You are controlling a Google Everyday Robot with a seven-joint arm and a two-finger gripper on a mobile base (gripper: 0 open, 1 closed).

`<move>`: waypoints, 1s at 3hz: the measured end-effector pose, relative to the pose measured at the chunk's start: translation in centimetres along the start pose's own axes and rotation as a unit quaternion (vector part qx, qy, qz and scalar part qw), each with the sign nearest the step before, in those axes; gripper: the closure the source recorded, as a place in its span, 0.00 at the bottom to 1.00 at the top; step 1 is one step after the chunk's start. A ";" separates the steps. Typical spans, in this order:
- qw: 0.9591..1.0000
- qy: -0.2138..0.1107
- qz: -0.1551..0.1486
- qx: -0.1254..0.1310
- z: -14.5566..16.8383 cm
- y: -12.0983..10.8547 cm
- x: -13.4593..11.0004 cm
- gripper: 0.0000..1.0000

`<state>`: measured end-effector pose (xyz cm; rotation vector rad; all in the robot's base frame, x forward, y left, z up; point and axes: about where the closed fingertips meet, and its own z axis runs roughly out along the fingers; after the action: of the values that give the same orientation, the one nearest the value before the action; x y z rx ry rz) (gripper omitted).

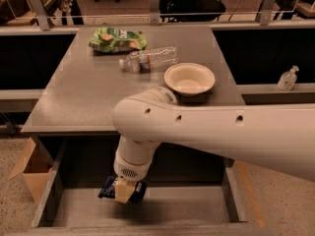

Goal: Place rxbar blueberry into top drawer

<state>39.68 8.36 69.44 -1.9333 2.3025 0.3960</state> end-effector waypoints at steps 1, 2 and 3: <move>1.000 -0.001 -0.001 0.002 -0.1 0.0 -0.1 0.82; 1.000 -0.001 -0.002 0.003 -0.1 0.1 -0.1 0.59; 1.000 0.000 -0.003 0.003 -0.2 0.2 -0.1 0.35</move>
Offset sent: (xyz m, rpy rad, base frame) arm 0.0001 0.0008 0.0010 0.0025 -0.0040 0.0007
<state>39.56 8.42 69.68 -1.9362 2.2946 0.3874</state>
